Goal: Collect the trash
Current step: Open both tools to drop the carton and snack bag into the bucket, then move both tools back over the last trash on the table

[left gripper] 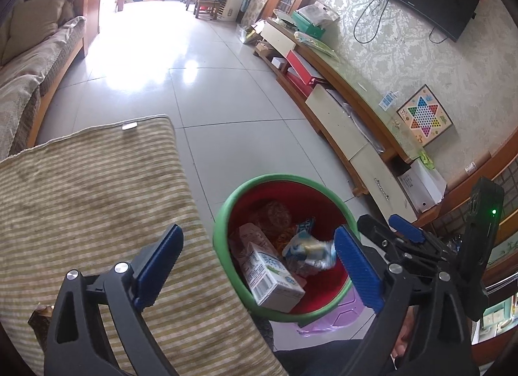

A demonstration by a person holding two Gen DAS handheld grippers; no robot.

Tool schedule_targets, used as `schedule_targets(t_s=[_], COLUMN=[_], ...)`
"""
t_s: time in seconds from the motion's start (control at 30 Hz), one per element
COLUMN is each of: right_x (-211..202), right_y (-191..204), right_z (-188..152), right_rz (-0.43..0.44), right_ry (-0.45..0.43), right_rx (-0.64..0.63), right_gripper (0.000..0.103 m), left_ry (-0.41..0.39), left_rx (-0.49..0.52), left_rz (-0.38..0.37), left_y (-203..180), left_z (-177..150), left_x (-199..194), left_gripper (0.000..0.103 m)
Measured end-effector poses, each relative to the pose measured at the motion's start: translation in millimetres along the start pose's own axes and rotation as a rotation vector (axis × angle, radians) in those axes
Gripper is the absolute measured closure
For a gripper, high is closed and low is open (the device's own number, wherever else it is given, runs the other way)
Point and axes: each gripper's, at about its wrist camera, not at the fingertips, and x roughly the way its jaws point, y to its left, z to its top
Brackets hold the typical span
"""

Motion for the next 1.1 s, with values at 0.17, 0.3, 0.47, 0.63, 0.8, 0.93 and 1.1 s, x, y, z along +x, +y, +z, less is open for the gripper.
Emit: schedule_targets(t_s=[0.17,0.3,0.47,0.63,0.8,0.93,1.1], right_x=[-9,-15,-22,-25,-23,-19,-7], right_y=[20,45,90,140,192,230,279], right_z=[1,-1,-11,-25,-43,-65,-99], right_rz=[-0.013,-0.022,-0.007,0.035,0.077,0.099,0.129], right_ry=[-0.009,-0.005,0.012,0.034,0.08,0.119,0.189], right_rx=[-0.022,-0.052,-0.1,-0.15,-0.203,-0.26,-0.348], right_gripper=[0.005,0.005,0.005,0.005,0.005,0.005,0.005], left_ry=[-0.016,-0.032,-0.055,-0.083,-0.119,-0.136,-0.157], left_rx=[-0.03,-0.047,-0.071,-0.118,-0.195,-0.267,-0.336], left_rz=[0.021,0.049,0.091,0.139,0.184,0.22,0.25], left_y=[24,44,79,122,174,216,263], left_z=[-10,-17,-30,-38,-50,-61,-74], left_x=[-23,-45,-81,-114,-147,-168,-190], left_gripper=[0.01,0.008,0.008,0.008,0.008,0.008,0.008])
